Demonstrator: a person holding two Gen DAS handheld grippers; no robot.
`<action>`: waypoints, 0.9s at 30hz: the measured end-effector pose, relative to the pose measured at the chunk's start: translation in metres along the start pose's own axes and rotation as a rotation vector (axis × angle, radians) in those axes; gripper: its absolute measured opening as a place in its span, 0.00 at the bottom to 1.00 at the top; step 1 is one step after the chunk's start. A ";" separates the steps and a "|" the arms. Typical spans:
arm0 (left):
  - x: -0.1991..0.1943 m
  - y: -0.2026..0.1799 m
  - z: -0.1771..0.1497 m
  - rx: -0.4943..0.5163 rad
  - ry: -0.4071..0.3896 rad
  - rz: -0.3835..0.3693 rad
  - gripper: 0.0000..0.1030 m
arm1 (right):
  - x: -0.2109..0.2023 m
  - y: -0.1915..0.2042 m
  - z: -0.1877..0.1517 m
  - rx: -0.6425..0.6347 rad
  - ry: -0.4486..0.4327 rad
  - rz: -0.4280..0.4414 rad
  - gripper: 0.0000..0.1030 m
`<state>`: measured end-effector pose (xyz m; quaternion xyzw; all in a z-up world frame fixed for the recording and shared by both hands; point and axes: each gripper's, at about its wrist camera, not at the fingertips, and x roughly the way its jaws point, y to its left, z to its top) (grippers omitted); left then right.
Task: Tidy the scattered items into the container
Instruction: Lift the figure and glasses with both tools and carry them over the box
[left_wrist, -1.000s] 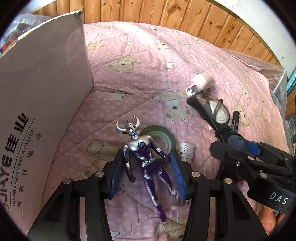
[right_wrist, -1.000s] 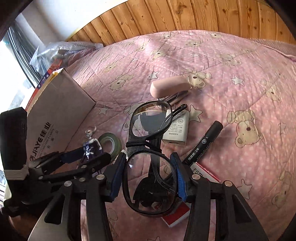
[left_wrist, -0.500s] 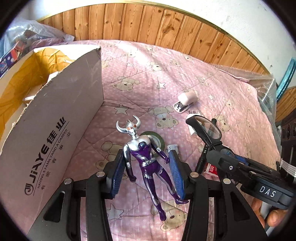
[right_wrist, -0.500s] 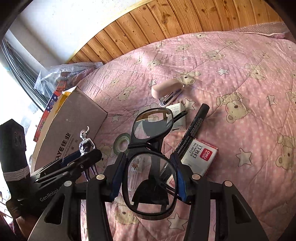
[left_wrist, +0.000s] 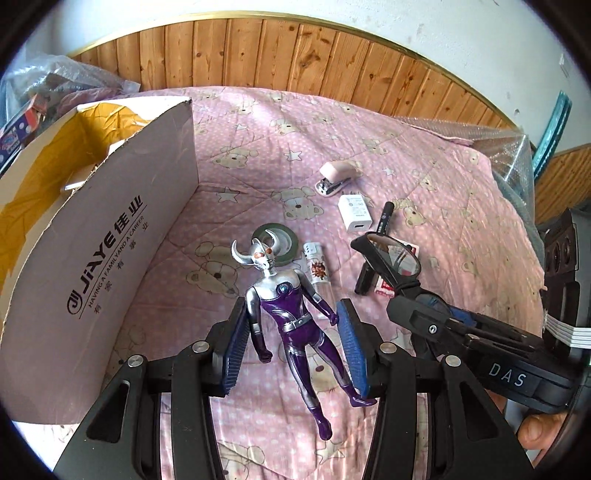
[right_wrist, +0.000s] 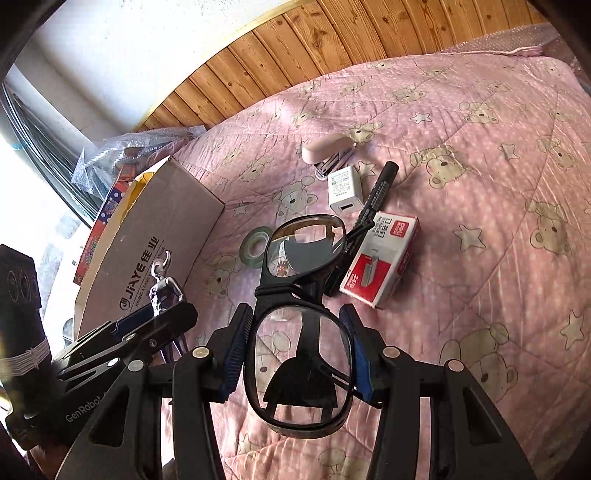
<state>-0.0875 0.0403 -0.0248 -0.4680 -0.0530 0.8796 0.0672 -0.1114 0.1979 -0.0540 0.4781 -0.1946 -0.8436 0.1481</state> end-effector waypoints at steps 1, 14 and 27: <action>-0.003 -0.001 -0.002 0.008 -0.002 0.005 0.47 | -0.001 0.000 -0.003 0.003 0.001 -0.001 0.48; -0.042 -0.003 -0.022 0.040 -0.054 0.001 0.48 | -0.024 0.019 -0.031 -0.013 -0.009 -0.009 0.48; -0.071 0.007 -0.037 0.031 -0.096 -0.016 0.48 | -0.034 0.044 -0.052 -0.057 -0.011 -0.013 0.48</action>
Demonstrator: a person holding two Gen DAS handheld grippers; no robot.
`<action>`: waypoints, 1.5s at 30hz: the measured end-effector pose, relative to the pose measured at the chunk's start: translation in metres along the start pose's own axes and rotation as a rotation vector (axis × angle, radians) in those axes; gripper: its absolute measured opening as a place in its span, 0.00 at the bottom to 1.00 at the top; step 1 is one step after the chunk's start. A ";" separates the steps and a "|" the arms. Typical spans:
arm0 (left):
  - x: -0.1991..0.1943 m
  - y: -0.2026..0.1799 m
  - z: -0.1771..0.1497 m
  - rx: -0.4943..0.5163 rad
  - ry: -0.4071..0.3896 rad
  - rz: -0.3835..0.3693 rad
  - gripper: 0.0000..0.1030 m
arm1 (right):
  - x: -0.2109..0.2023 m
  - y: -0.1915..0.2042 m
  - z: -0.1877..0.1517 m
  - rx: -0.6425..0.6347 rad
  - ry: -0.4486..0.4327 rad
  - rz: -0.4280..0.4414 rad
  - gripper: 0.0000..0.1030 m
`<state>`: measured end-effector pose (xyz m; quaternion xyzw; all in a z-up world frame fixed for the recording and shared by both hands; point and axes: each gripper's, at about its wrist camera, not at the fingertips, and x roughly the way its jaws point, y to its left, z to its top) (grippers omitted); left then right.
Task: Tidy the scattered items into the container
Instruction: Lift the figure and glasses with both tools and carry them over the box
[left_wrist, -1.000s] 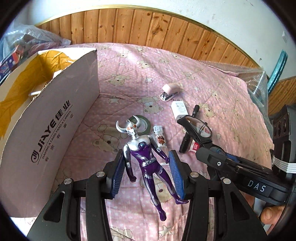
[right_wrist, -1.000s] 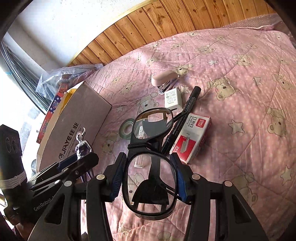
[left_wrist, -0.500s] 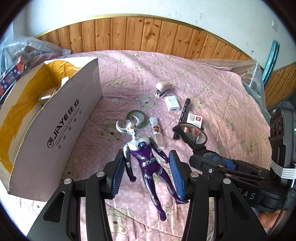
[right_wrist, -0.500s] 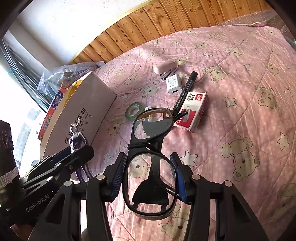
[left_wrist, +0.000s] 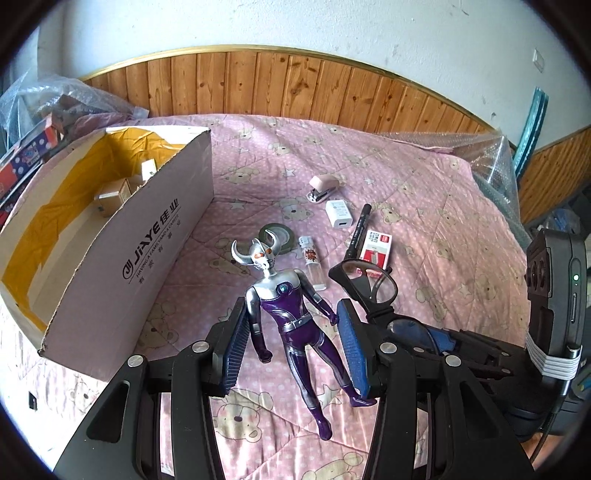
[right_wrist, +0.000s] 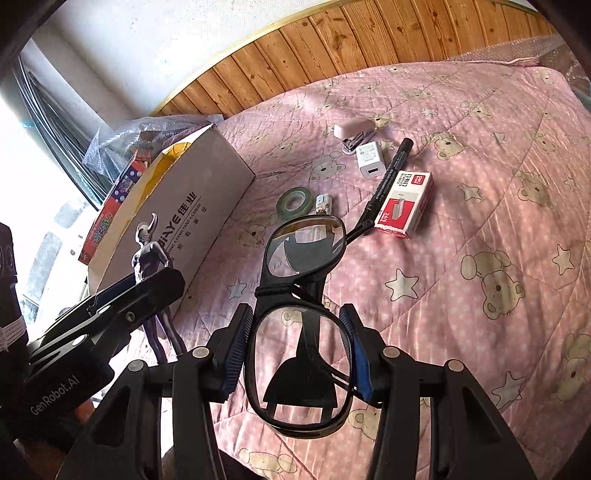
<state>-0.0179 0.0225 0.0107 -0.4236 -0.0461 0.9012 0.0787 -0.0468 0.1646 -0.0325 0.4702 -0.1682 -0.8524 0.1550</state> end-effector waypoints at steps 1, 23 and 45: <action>-0.002 0.001 -0.001 -0.002 -0.003 -0.001 0.48 | 0.000 0.002 -0.001 -0.003 0.000 0.000 0.48; -0.030 0.049 0.003 -0.117 -0.060 -0.038 0.48 | -0.002 0.059 -0.003 -0.109 0.008 0.027 0.48; -0.071 0.175 0.062 -0.225 -0.117 -0.021 0.48 | 0.006 0.183 0.071 -0.288 0.006 0.118 0.48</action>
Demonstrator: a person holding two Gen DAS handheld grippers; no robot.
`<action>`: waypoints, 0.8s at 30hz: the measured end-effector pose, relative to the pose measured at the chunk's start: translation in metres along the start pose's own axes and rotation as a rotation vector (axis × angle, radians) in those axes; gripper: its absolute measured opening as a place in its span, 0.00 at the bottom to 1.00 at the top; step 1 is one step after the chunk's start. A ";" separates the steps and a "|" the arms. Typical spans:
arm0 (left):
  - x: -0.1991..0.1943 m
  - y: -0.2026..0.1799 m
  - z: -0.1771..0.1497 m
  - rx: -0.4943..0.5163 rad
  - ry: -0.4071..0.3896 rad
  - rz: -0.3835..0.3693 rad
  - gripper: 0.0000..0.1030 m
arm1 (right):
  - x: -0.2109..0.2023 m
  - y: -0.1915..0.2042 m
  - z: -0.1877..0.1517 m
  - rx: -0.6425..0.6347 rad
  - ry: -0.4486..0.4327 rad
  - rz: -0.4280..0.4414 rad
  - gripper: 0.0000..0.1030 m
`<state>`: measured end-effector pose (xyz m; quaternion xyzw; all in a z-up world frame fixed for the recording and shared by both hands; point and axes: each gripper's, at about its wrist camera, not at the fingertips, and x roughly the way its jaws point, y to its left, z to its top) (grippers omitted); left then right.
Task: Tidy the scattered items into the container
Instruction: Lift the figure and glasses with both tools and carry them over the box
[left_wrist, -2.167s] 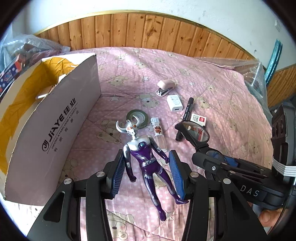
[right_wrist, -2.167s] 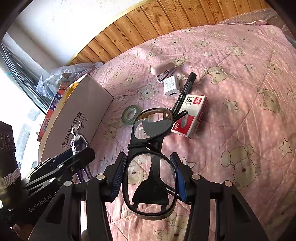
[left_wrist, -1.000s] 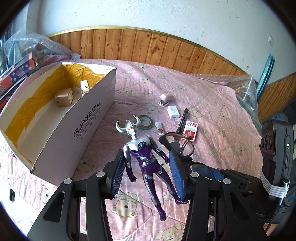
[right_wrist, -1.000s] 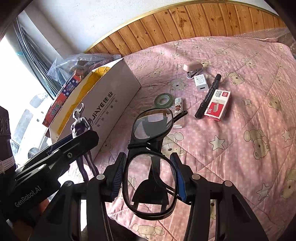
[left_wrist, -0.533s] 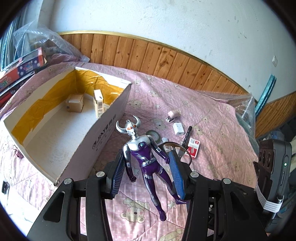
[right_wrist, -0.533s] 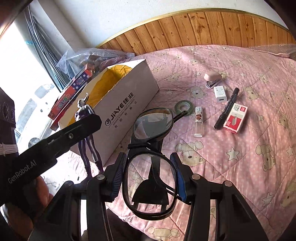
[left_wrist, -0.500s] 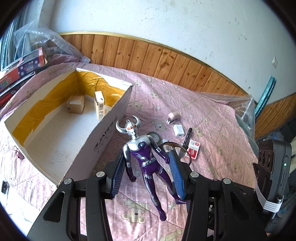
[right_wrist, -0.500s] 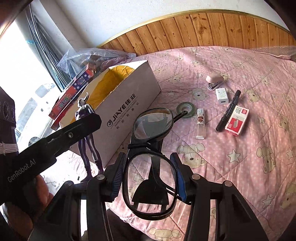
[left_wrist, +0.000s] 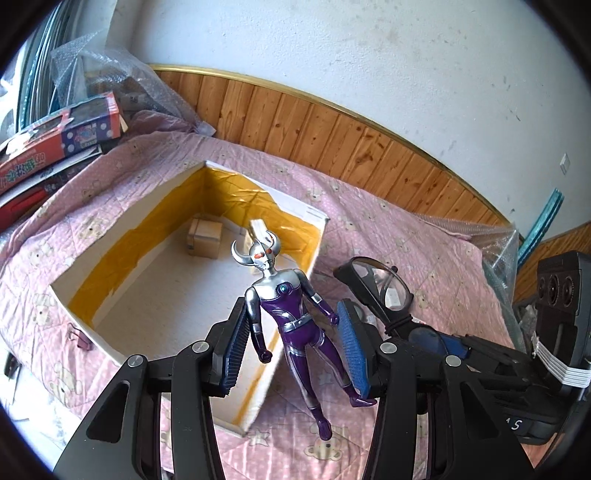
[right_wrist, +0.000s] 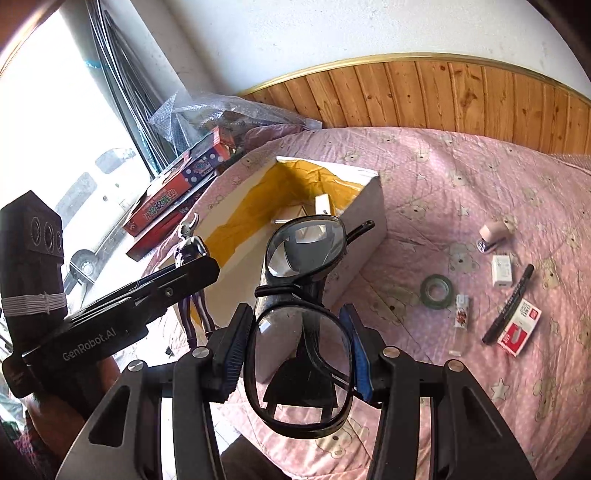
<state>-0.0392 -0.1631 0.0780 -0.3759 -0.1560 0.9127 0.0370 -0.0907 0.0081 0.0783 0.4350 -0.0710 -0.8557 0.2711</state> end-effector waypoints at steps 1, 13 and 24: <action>-0.001 0.005 0.004 0.003 0.000 0.009 0.48 | 0.003 0.007 0.005 -0.010 0.001 0.006 0.48; 0.011 0.063 0.046 -0.007 0.060 0.057 0.48 | 0.055 0.057 0.056 -0.093 0.043 0.012 0.48; 0.080 0.089 0.062 -0.037 0.256 0.090 0.48 | 0.115 0.053 0.082 -0.167 0.142 -0.103 0.49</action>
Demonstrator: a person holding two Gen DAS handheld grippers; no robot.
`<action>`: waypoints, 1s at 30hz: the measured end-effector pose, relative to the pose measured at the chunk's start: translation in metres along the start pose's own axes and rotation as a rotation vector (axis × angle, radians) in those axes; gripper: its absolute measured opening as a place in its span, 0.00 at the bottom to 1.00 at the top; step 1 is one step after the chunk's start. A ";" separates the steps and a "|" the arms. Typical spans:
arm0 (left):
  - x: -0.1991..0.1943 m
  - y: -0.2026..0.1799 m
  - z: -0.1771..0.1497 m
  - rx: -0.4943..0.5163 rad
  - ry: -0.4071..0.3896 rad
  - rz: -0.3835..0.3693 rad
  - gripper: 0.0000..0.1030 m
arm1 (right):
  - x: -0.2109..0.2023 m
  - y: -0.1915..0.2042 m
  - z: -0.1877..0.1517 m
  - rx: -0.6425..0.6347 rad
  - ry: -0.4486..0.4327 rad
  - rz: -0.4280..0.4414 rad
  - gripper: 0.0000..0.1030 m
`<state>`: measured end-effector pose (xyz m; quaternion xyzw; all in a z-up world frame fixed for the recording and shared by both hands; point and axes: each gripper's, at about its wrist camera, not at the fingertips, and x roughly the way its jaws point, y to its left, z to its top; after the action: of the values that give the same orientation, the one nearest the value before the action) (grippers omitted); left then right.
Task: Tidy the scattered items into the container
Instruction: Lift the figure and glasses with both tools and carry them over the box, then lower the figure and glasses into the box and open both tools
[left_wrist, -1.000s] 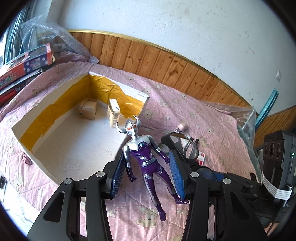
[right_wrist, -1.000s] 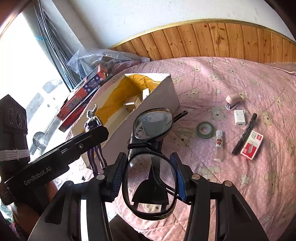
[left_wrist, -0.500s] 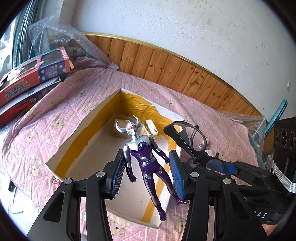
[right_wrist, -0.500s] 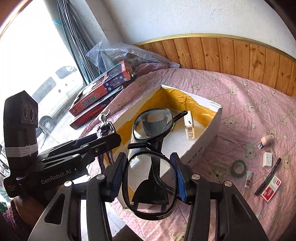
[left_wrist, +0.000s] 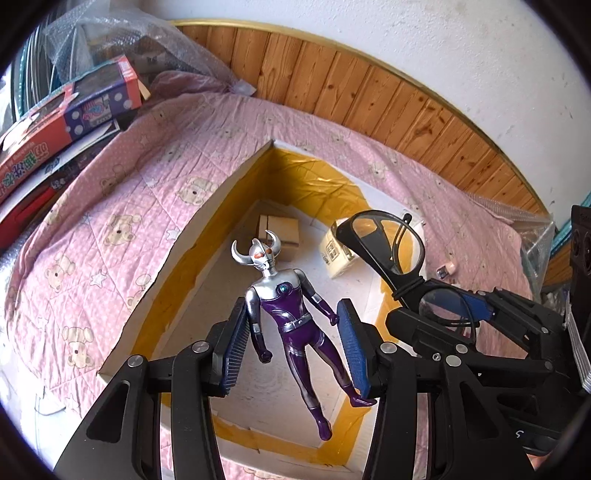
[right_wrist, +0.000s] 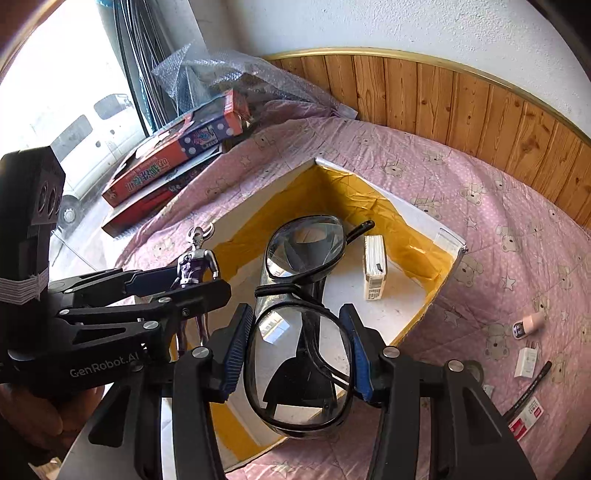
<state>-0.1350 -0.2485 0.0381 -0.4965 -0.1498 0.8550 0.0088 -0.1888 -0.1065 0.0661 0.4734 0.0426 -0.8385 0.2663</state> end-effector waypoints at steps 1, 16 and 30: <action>0.006 0.001 0.002 -0.008 0.019 0.004 0.48 | 0.006 -0.002 0.003 -0.003 0.014 -0.005 0.48; 0.091 -0.003 0.026 0.109 0.249 0.141 0.48 | 0.084 -0.011 0.024 -0.233 0.244 -0.110 0.48; 0.112 -0.009 0.040 0.162 0.311 0.212 0.49 | 0.107 -0.025 0.026 -0.288 0.328 -0.150 0.49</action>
<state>-0.2268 -0.2312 -0.0362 -0.6332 -0.0243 0.7734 -0.0185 -0.2649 -0.1370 -0.0110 0.5558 0.2396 -0.7532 0.2577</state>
